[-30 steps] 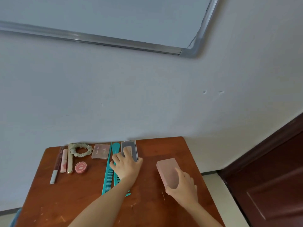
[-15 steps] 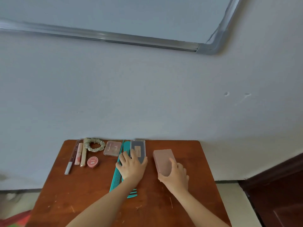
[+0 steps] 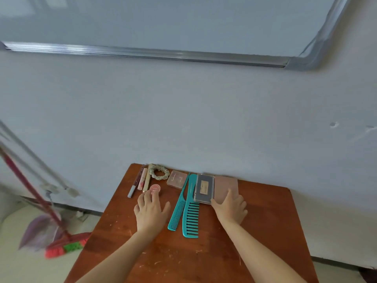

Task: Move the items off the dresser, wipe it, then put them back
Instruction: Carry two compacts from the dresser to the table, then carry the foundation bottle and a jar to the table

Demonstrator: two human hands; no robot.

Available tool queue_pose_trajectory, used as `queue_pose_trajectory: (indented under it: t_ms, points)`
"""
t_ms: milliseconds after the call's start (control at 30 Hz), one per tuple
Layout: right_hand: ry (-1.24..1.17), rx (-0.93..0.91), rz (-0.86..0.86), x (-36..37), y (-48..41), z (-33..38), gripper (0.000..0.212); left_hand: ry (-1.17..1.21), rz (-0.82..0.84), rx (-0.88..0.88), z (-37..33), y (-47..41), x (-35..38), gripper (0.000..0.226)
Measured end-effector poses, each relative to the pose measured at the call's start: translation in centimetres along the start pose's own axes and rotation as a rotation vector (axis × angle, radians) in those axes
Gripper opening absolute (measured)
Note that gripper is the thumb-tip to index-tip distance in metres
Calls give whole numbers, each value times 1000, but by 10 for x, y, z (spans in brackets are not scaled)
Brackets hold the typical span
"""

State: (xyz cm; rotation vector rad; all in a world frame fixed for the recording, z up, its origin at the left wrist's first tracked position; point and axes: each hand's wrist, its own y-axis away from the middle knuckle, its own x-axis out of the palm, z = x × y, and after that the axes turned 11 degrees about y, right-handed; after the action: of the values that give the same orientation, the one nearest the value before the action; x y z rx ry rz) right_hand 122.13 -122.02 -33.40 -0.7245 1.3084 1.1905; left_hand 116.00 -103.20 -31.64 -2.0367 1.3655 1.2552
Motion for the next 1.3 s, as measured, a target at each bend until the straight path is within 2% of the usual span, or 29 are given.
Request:
queue_pose_trajectory:
  t_ms: [200, 300, 400, 633, 767, 1000, 1133, 1300]
  points:
    - [-80, -56, 5, -1, 2, -9, 68, -36, -5, -35, 13, 13, -14, 59]
    - [-133, -74, -8, -6, 15, -26, 62, -27, 50, 58, 1, 13, -10, 60]
    - [-135, -61, -58, -14, 38, -49, 58, -16, 129, 227, -21, 13, 1, 57]
    - [-198, 265, -281, -34, 127, -108, 53, 17, 352, 739, -69, 46, 28, 53]
    - [-157, 452, -327, -23, 202, -121, 53, 20, 470, 994, -67, 78, 30, 52]
    - [-59, 832, -345, -5, 366, -141, 56, -12, 787, 1304, -57, 188, 30, 53]
    - [-45, 1032, -406, -5, 458, -161, 53, 45, 863, 1504, -47, 264, 15, 56]
    - [23, 1157, -428, 12, 572, -182, 48, 64, 938, 1672, -32, 355, -3, 62]
